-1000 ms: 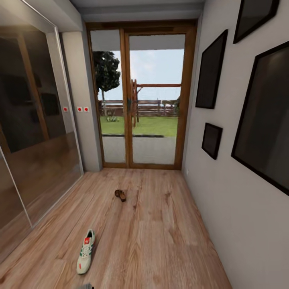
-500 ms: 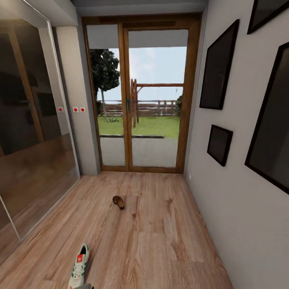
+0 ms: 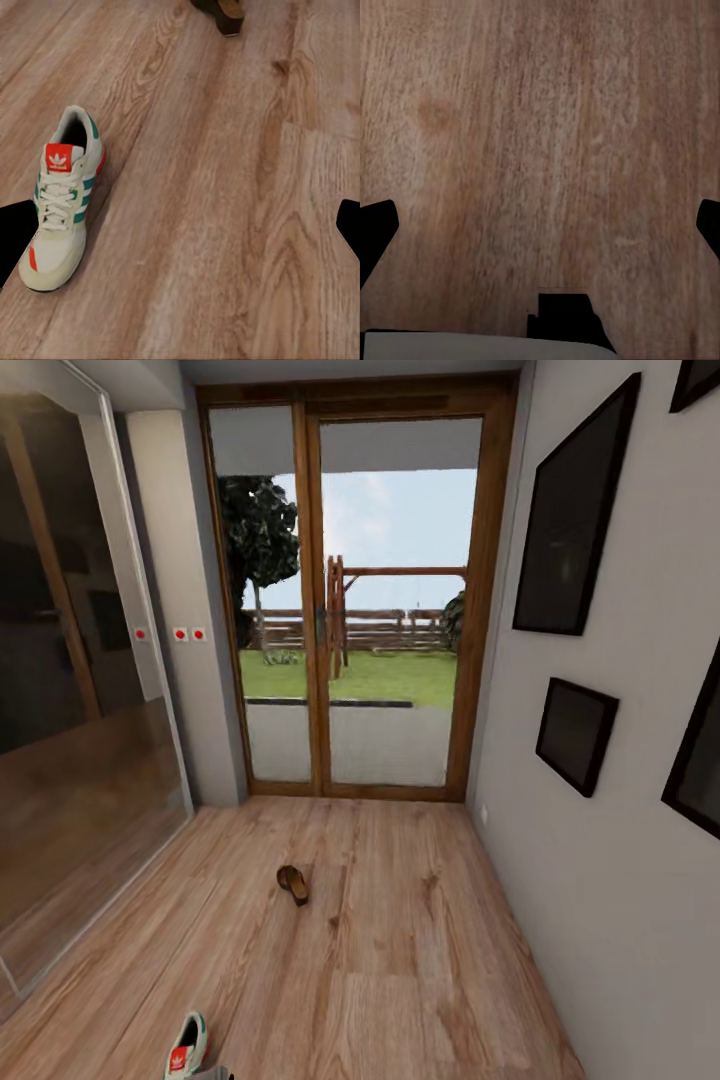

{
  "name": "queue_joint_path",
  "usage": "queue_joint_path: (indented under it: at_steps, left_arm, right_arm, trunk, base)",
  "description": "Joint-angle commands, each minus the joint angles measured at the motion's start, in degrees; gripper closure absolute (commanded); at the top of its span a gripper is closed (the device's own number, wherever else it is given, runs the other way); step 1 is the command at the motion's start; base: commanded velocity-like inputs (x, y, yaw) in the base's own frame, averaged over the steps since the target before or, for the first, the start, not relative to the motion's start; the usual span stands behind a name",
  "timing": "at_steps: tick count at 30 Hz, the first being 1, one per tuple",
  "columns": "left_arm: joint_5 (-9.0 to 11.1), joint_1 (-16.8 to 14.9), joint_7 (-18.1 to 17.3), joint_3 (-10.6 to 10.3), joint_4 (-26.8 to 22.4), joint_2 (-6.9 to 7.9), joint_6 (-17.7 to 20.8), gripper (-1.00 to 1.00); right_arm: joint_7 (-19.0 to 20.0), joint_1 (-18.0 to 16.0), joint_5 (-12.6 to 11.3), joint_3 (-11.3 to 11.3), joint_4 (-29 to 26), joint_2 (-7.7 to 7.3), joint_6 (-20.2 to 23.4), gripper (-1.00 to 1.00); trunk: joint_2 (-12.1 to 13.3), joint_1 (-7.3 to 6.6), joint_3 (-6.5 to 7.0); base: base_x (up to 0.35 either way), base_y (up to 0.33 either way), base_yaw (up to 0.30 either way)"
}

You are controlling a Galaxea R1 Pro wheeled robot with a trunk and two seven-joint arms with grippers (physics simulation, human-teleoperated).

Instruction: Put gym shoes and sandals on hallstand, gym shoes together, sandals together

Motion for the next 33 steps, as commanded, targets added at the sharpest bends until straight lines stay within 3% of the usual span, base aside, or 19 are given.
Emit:
queue_joint_path:
  at_steps: [1, 33]
  left_arm:
    - [0.4, -0.04, 0.04, -0.09, 0.04, 0.01, -0.18, -1.0]
    - [0.43, -0.04, 0.04, -0.11, 0.04, 0.01, -0.18, -1.0]
  right_arm:
    - [-0.03, -0.03, 0.03, 0.03, 0.03, -0.01, -0.18, -1.0]
    - [-0.03, -0.03, 0.03, 0.03, 0.03, -0.01, -0.18, -1.0]
  trunk:
    - [-0.02, 0.03, -0.06]
    - [-0.02, 0.03, -0.06]
  base:
    - [0.348, 0.0, 0.171]
    - [0.347, -0.006, 0.013]
